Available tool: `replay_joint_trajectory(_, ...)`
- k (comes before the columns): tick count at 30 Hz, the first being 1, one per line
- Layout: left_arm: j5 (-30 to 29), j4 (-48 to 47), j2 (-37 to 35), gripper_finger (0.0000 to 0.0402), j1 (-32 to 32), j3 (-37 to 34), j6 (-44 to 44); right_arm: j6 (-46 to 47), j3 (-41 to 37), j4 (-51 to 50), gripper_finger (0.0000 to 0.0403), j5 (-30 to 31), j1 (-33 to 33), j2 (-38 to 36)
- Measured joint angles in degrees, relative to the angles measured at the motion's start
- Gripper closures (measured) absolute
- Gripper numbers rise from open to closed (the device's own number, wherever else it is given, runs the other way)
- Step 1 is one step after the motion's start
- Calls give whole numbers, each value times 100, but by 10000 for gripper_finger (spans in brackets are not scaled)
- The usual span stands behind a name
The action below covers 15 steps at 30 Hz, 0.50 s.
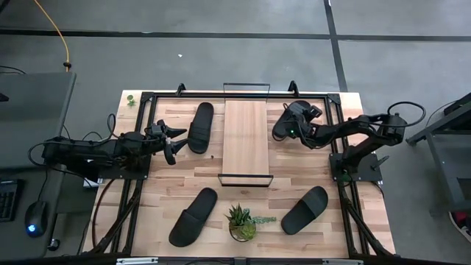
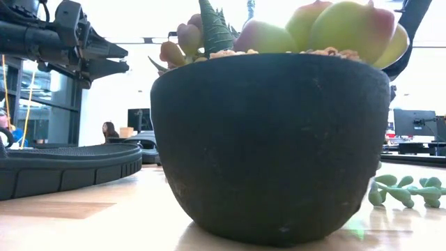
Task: Pick and place slides into the shelf
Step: Put the top right black slide on the shelf
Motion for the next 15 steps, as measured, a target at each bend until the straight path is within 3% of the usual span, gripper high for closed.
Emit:
replay_joint_trajectory(7, 0, 0, 1, 185, -2, 0, -2, 436, 9, -342, 237, -73, -222, -7)
replay_joint_trajectory(15, 0, 2, 0, 186, -2, 0, -4, 483, 11, -370, 323, -286, -234, -7)
